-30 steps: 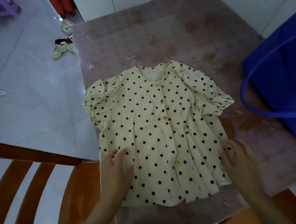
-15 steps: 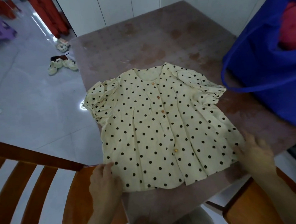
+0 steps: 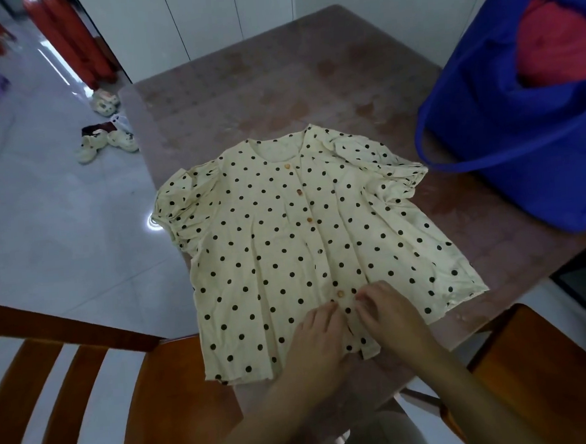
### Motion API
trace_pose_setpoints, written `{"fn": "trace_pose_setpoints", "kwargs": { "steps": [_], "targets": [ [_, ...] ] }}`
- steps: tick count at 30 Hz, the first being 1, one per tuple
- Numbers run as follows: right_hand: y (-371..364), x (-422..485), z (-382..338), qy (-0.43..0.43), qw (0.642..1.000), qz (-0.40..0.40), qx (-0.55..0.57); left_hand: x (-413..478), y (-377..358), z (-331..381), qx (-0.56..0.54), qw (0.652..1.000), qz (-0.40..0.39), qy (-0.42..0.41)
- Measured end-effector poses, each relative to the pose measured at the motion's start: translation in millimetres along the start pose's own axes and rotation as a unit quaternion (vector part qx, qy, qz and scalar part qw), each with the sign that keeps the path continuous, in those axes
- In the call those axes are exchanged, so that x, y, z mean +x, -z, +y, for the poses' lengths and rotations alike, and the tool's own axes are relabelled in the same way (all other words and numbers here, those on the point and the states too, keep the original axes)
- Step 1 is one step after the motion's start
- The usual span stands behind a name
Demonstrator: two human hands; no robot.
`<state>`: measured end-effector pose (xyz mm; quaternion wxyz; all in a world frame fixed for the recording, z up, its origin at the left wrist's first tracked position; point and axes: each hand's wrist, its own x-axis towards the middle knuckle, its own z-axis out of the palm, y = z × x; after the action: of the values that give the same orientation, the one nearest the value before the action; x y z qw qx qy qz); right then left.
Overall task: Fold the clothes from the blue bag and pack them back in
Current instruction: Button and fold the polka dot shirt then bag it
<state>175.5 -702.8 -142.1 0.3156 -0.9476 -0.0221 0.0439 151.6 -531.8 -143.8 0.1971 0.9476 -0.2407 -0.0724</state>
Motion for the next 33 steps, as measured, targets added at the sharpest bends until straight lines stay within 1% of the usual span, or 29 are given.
{"fn": "trace_pose_setpoints", "kwargs": {
  "steps": [2, 4, 7, 9, 10, 11, 12, 14, 15, 16, 17, 19, 21, 23, 25, 27, 28, 29, 30, 32, 33],
  "targets": [
    [-1, -2, 6, 0.006, 1.000, -0.007, 0.001, -3, 6, -2, -0.081, 0.996, 0.019, 0.034],
    [-3, -4, 9, 0.017, 1.000, -0.009, -0.006, -6, 11, -5, -0.160, 0.982, 0.062, 0.080],
    [-4, -8, 9, 0.062, 0.998, -0.003, -0.028, -13, 22, 1, -0.282, 0.940, 0.164, 0.101],
    [-4, -12, 8, 0.085, 0.995, -0.015, -0.044, -18, 26, 8, -0.343, 0.909, 0.201, 0.128],
    [-4, -13, 8, 0.095, 0.994, -0.015, -0.050, -20, 27, 11, -0.360, 0.901, 0.199, 0.136],
    [-4, -14, 7, 0.102, 0.993, -0.012, -0.053, -20, 26, 12, -0.359, 0.907, 0.175, 0.133],
    [-4, -15, 7, 0.099, 0.994, -0.012, -0.047, -19, 25, 12, -0.332, 0.927, 0.131, 0.113],
    [0, -12, 8, 0.052, 0.999, -0.001, 0.006, -16, 21, 8, -0.199, 0.979, 0.027, 0.033],
    [4, -9, 10, 0.025, 0.999, 0.011, 0.029, -15, 19, 4, -0.139, 0.990, -0.009, 0.002],
    [8, -7, 12, 0.004, 0.999, 0.031, 0.041, -15, 19, 1, -0.111, 0.993, -0.028, -0.003],
    [15, -4, 15, -0.015, 0.998, 0.051, 0.041, -14, 22, -4, -0.118, 0.993, -0.016, 0.015],
    [29, 5, 21, -0.042, 0.995, 0.083, 0.028, -13, 35, -18, -0.171, 0.980, 0.054, 0.082],
    [40, 16, 23, -0.056, 0.994, 0.089, 0.014, -8, 55, -41, -0.191, 0.962, 0.131, 0.142],
    [45, 29, 12, -0.043, 0.996, 0.081, -0.003, 5, 82, -73, -0.182, 0.946, 0.196, 0.185],
    [43, 37, -16, -0.004, 0.998, 0.054, -0.011, 25, 113, -115, -0.186, 0.919, 0.254, 0.239],
    [26, 37, -57, 0.048, 0.999, -0.017, -0.011, 48, 139, -168, -0.204, 0.880, 0.301, 0.306],
    [13, 33, -80, 0.077, 0.995, -0.060, -0.021, 58, 149, -192, -0.224, 0.857, 0.312, 0.343],
    [-3, 28, -103, 0.126, 0.988, -0.083, -0.046, 66, 156, -215, -0.242, 0.840, 0.311, 0.374],
    [-24, 21, -123, 0.181, 0.977, -0.081, -0.081, 74, 161, -232, -0.254, 0.830, 0.292, 0.402],
    [-69, 5, -151, 0.241, 0.962, -0.093, -0.095, 87, 164, -253, -0.256, 0.830, 0.222, 0.443],
    [-87, -1, -162, 0.247, 0.959, -0.099, -0.096, 93, 163, -261, -0.251, 0.835, 0.190, 0.452]
  ]
}}
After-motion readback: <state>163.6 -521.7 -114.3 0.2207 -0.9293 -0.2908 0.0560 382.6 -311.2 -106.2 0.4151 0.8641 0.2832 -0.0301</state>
